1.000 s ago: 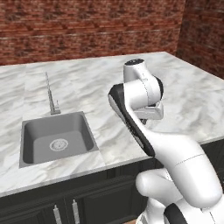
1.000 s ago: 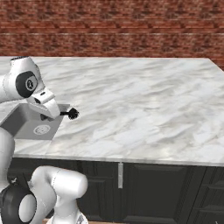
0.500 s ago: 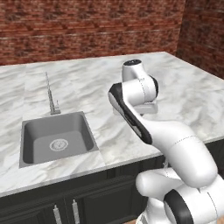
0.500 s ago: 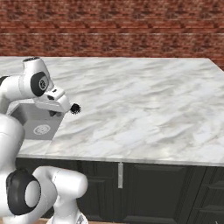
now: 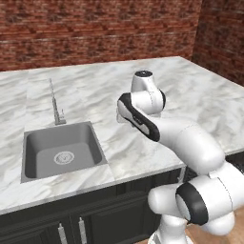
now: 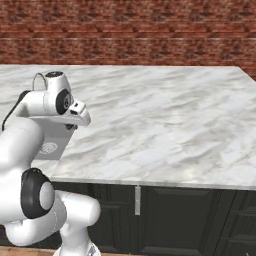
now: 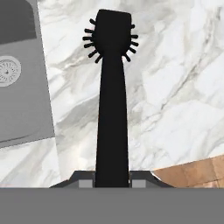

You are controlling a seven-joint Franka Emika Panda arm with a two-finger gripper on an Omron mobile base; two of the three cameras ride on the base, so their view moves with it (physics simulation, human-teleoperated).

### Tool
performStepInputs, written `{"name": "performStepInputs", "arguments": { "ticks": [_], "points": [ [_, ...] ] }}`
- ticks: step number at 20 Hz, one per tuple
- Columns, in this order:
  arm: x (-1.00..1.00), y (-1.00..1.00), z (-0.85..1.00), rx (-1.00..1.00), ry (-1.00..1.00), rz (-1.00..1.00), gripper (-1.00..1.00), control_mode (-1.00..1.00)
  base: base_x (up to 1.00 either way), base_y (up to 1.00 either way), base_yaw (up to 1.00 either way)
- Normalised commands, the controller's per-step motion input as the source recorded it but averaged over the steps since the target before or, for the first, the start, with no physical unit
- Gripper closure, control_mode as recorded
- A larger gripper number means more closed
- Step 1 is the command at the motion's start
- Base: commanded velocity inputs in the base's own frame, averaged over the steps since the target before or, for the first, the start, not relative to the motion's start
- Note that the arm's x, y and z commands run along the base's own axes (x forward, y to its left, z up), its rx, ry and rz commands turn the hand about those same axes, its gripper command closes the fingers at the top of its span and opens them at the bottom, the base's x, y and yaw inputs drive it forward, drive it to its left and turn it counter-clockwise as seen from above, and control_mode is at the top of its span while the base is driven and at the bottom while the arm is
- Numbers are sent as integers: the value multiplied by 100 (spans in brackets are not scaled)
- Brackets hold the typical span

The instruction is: Locate and retrieve the dish brush and bar soap from the cabinet. Place them next to the sink.

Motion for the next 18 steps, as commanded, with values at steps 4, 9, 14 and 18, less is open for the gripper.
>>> {"name": "performStepInputs", "arguments": {
  "ticks": [4, 9, 14, 18],
  "points": [
    [87, 30, -21, 1, 12, 18, 100, -100, 0, 0, 0],
    [68, 47, -26, -1, 21, 11, 100, -100, 0, 0, 0],
    [70, 37, -39, -9, 16, 1, 100, -100, 0, 0, 0],
    [42, 3, -17, -2, 0, 0, 100, -100, 0, 0, 0]
  ]
}}
